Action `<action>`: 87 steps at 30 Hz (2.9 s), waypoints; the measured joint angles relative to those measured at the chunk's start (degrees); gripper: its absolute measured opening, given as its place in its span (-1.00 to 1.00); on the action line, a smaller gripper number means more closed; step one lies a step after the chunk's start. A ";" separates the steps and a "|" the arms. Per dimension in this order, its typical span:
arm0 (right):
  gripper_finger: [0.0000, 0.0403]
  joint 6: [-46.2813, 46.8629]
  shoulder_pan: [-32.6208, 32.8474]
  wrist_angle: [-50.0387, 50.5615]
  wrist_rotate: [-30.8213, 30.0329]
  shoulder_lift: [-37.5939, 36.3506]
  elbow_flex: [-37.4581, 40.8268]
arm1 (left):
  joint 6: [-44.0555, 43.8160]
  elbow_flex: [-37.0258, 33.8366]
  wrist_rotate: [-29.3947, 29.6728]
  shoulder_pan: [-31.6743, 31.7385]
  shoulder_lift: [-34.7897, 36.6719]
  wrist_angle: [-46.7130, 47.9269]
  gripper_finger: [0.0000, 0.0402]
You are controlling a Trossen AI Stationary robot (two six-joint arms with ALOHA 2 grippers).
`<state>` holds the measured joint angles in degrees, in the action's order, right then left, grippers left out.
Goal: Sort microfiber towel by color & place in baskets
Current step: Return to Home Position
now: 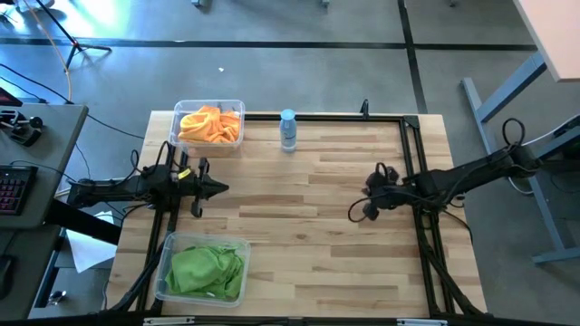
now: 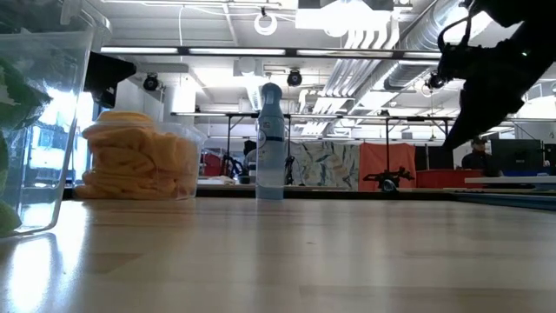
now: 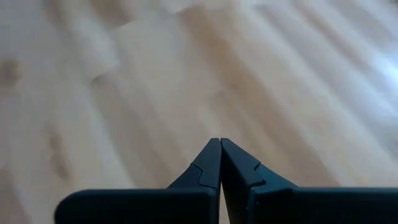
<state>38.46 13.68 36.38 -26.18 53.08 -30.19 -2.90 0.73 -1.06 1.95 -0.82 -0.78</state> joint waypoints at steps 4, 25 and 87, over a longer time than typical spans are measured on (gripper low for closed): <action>-1.00 -10.42 0.30 -16.08 8.01 -1.41 7.04 | 0.00 0.00 0.02 0.01 0.00 0.00 -1.00; -1.00 -28.76 -0.96 -32.70 17.44 -37.49 25.55 | 0.04 0.00 0.04 0.01 -0.01 0.00 -1.00; -1.00 -35.92 -14.17 -38.49 34.71 -52.74 29.63 | 0.06 0.00 0.28 0.01 0.02 0.04 -1.00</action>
<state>2.55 -0.49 -2.11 8.54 0.34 -0.56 -2.84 0.73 -0.78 1.96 -0.80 -0.73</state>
